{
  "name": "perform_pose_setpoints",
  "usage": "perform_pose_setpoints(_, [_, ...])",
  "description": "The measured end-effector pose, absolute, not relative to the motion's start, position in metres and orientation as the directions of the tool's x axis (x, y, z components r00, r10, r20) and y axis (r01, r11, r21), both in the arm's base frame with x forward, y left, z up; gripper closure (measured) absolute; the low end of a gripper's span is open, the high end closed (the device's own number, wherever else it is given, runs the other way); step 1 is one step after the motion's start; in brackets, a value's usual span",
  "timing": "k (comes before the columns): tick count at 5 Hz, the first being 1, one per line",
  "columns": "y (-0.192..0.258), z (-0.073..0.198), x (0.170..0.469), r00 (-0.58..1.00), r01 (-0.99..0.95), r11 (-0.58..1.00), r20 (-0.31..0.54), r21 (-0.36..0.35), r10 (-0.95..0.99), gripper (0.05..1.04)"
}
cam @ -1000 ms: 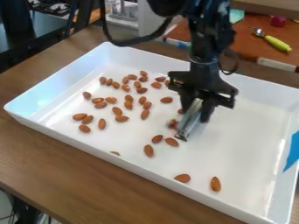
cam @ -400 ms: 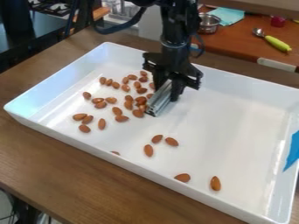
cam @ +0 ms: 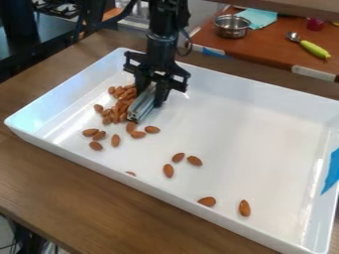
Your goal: Sweep into pile
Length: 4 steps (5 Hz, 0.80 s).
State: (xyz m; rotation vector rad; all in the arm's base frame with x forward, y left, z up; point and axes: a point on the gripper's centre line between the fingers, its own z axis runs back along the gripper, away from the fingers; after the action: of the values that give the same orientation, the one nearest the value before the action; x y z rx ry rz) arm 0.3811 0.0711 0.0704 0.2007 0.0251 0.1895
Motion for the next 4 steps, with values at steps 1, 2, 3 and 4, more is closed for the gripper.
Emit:
perform_pose_setpoints(1, [0.094, 0.071, 0.373, 0.959, -0.262, 0.938, -0.051, 0.226, 0.280, 0.699])
perform_pose_setpoints(2, [0.113, 0.072, 0.377, 0.951, -0.305, 0.921, 0.019, 0.242, 0.310, 0.699])
perform_pose_setpoints(3, [0.114, 0.073, 0.363, 0.939, -0.343, 0.924, 0.060, 0.171, 0.338, 0.699])
perform_pose_setpoints(4, [0.091, 0.077, 0.331, 0.936, -0.352, 0.935, 0.004, 0.038, 0.353, 0.699])
